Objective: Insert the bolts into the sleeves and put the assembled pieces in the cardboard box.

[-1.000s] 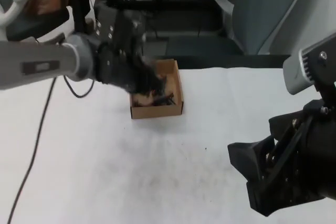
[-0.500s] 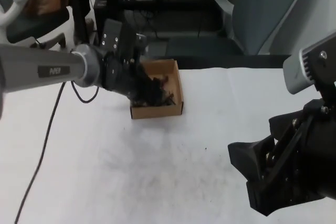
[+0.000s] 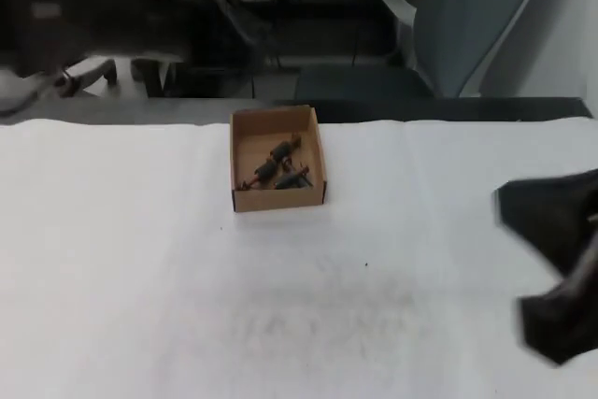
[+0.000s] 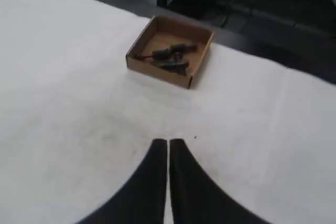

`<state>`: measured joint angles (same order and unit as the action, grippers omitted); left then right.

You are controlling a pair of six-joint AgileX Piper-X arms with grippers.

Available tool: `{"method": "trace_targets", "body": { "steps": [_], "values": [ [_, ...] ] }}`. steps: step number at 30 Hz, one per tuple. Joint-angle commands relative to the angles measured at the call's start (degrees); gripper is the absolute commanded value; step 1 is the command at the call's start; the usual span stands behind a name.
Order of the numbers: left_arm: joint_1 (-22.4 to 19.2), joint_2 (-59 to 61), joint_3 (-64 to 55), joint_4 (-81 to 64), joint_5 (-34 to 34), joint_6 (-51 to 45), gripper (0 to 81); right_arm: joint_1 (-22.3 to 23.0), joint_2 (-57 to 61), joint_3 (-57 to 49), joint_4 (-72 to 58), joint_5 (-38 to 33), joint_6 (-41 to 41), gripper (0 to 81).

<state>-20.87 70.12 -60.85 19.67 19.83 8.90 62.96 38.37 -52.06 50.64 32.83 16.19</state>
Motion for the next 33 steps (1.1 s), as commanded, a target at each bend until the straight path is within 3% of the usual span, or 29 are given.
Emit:
{"method": "trace_targets", "body": {
  "steps": [1,10,14,20,25,33],
  "values": [
    [1.03,-11.47,6.08,0.52,-2.14,0.57,1.8,1.3,-6.15,-0.41,0.1,5.22,-1.92,0.6],
    [4.33,-45.47,20.46,1.98,-18.76,-1.1,1.8,3.05,-19.77,0.15,4.7,15.22,-6.09,0.6],
    [5.74,-55.36,24.68,7.65,-21.97,-1.09,1.8,3.05,-20.19,0.15,11.92,19.92,-4.22,0.6],
    [7.54,-58.73,29.54,14.35,-22.86,-1.67,1.8,3.05,-20.05,-0.47,15.52,25.98,-2.45,0.6],
    [7.79,-58.73,32.27,12.42,-22.86,-3.36,1.8,3.05,-20.05,-4.31,25.32,26.44,2.39,0.6],
    [7.67,-58.73,33.07,12.17,-20.4,-3.63,1.8,-3.15,-20.05,-7.18,30.48,28.38,3.88,0.6]
  ]
}}
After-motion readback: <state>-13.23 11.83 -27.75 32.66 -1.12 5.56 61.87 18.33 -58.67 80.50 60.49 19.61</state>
